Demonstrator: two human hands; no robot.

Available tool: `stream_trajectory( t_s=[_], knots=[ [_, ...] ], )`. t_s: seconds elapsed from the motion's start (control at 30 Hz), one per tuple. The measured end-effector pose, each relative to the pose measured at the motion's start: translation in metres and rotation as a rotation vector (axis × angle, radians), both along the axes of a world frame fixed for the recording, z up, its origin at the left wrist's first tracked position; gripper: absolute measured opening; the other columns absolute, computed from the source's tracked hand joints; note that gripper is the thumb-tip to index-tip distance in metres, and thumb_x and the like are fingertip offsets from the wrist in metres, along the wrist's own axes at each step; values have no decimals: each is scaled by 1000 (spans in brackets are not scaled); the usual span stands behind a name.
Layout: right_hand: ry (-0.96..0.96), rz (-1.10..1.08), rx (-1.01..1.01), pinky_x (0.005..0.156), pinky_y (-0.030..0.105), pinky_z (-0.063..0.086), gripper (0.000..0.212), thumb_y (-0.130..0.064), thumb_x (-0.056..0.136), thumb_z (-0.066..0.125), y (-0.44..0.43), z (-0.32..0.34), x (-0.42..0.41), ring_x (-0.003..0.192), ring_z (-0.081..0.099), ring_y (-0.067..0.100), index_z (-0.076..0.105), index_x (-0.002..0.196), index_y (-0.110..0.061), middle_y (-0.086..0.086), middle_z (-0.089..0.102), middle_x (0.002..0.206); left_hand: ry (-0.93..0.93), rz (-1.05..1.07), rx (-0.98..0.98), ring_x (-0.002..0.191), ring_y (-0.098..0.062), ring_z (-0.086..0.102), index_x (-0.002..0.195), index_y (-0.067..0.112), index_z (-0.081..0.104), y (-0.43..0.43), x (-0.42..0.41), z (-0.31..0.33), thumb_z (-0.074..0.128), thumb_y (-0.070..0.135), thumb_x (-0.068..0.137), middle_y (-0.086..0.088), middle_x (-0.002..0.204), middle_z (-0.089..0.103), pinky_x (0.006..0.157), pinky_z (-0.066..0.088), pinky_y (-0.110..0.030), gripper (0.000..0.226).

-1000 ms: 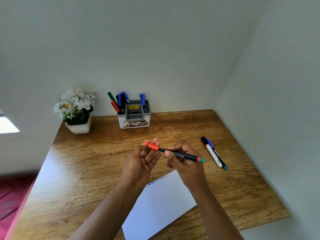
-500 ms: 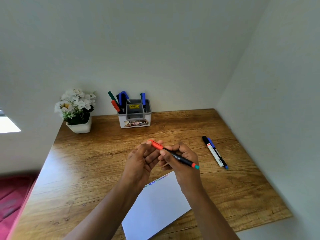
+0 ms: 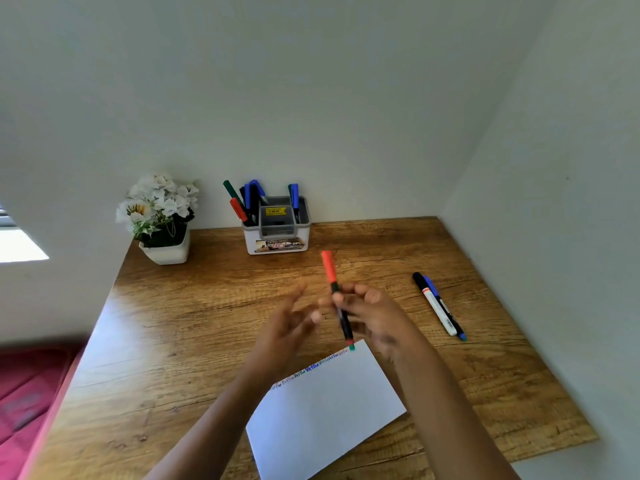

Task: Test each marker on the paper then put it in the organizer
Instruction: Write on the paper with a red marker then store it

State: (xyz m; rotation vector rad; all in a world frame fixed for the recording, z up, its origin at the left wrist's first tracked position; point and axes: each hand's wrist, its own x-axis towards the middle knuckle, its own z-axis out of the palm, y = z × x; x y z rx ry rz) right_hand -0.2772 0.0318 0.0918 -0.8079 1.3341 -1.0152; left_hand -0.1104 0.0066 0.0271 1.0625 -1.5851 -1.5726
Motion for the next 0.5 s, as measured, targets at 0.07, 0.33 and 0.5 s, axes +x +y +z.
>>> stream_trajectory(
  t_s=[0.07,0.33,0.5],
  knots=[
    [70,-74,-73,76,31,43,12,-13,90,59,-21,5,-1,97,64,11,64,97,-21,-4,74,95,-609,-225,-303,142,-7,19,150,34,15,-3,12,-28,47,80,71,15,150,32,117,13,-40,96],
    [283,-426,-394,77,33,60,11,-6,86,65,-147,15,-2,96,67,21,62,95,-11,6,66,101,-1040,-249,-617,140,-7,-20,151,33,-1,-30,20,-53,5,94,59,9,158,-9,111,-17,-39,111],
    [682,-301,-361,82,36,54,21,-20,82,72,-202,9,3,94,65,21,66,100,-11,4,70,98,-1085,-241,-648,142,-9,-19,151,34,0,-33,19,-54,9,87,70,11,158,-11,112,-17,-39,98]
  ],
)
